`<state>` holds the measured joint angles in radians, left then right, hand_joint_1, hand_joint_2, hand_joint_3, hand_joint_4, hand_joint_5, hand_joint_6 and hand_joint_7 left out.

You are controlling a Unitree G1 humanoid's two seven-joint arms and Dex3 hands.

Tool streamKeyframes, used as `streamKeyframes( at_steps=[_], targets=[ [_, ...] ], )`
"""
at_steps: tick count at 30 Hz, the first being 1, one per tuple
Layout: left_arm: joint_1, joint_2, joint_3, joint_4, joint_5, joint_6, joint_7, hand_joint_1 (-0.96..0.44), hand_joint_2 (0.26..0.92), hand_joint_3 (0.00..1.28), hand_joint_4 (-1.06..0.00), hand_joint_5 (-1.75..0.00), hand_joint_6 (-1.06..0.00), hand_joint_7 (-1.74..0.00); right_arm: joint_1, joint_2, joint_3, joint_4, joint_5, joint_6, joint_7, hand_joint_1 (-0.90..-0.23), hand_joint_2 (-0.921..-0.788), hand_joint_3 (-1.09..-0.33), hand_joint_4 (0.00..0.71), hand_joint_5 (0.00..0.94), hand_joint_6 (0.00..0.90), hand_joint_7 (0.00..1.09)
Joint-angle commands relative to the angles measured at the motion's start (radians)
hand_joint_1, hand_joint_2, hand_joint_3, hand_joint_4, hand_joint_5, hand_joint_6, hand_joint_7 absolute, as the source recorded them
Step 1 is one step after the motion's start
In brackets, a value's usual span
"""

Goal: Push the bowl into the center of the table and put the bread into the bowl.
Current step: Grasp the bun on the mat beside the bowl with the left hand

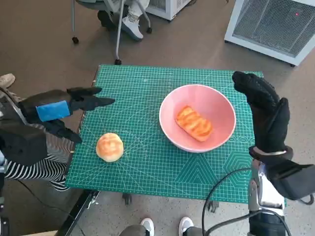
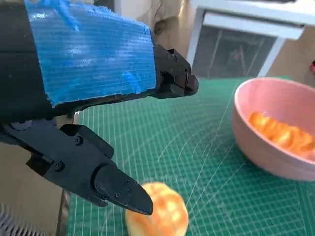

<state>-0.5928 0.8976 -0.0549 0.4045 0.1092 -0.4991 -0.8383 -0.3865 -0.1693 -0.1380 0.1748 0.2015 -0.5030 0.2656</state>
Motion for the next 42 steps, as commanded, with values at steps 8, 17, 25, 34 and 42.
streamKeyframes(
  at_steps=[8,17,25,34,42],
  targets=[
    [0.052,-0.03,-0.015,-0.023,0.0,0.072,-0.001,-0.34,0.71,0.0,-0.14,0.0,-0.31,-0.03,-0.002,0.002,0.001,0.028,0.03,0.008,0.036,-0.782,-0.921,-0.78,0.157,0.003,0.055,0.5],
    [0.065,-0.066,-0.07,0.0,0.097,0.054,0.057,-0.31,0.704,0.0,-0.14,0.0,-0.3,-0.02,0.0,-0.012,-0.004,0.019,0.041,0.018,0.051,-0.782,-0.921,-0.781,0.154,0.001,0.05,0.49],
    [0.04,-0.115,-0.133,0.114,0.173,-0.013,0.113,-0.24,0.702,0.0,-0.13,0.0,-0.3,-0.01,0.004,-0.018,-0.009,0.009,0.047,0.027,0.053,-0.782,-0.921,-0.781,0.153,0.0,0.049,0.49],
    [0.001,-0.165,-0.203,0.267,0.255,-0.091,0.18,-0.14,0.706,0.0,-0.18,-0.01,-0.32,-0.01,0.007,-0.019,-0.014,0.001,0.048,0.034,0.052,-0.782,-0.921,-0.782,0.153,0.0,0.048,0.5],
    [-0.031,-0.198,-0.252,0.383,0.313,-0.138,0.223,-0.1,0.713,0.0,-0.22,-0.02,-0.36,-0.02,0.011,-0.021,-0.015,-0.008,0.044,0.037,0.05,-0.782,-0.921,-0.782,0.153,0.0,0.047,0.5]
  ],
)
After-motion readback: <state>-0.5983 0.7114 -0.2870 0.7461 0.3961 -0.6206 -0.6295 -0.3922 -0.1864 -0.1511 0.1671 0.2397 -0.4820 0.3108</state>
